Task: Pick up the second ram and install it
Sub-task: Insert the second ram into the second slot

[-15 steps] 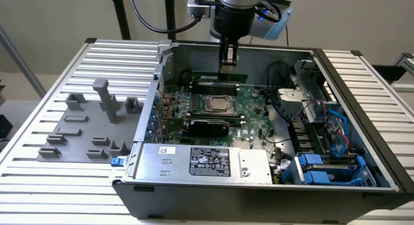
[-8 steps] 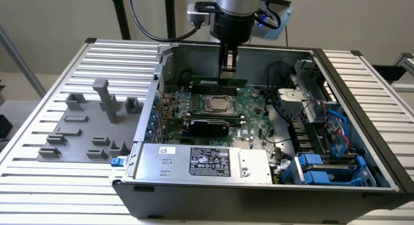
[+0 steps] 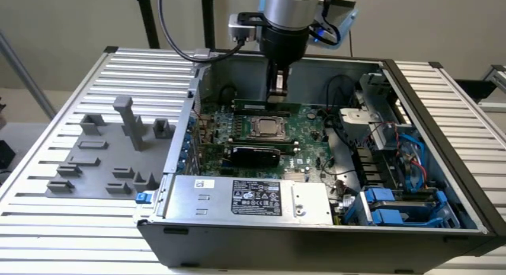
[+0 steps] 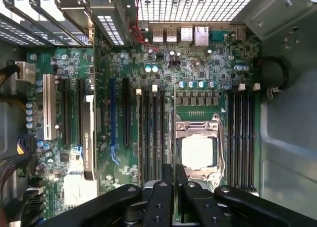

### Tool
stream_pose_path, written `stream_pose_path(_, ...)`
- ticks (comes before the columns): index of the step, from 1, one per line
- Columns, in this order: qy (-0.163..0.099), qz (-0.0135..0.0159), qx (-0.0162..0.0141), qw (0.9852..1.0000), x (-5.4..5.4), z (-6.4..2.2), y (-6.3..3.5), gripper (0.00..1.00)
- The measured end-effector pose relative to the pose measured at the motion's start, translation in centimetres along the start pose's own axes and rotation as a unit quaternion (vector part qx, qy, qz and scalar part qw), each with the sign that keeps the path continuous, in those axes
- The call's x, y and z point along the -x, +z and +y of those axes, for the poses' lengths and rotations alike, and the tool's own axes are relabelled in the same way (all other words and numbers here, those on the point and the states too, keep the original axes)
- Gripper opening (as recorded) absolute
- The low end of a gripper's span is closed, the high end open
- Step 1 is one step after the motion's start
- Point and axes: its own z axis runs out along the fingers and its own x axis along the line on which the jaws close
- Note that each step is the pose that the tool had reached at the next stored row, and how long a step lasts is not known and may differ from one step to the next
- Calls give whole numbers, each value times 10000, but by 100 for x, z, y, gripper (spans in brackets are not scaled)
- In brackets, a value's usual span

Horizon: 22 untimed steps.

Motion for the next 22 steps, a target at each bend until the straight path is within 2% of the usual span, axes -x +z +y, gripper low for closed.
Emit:
stream_pose_path(14,12,-1,-1,10000,-24,15,255,0)
stream_pose_path(22,12,-1,-4,10000,-87,8,397,0)
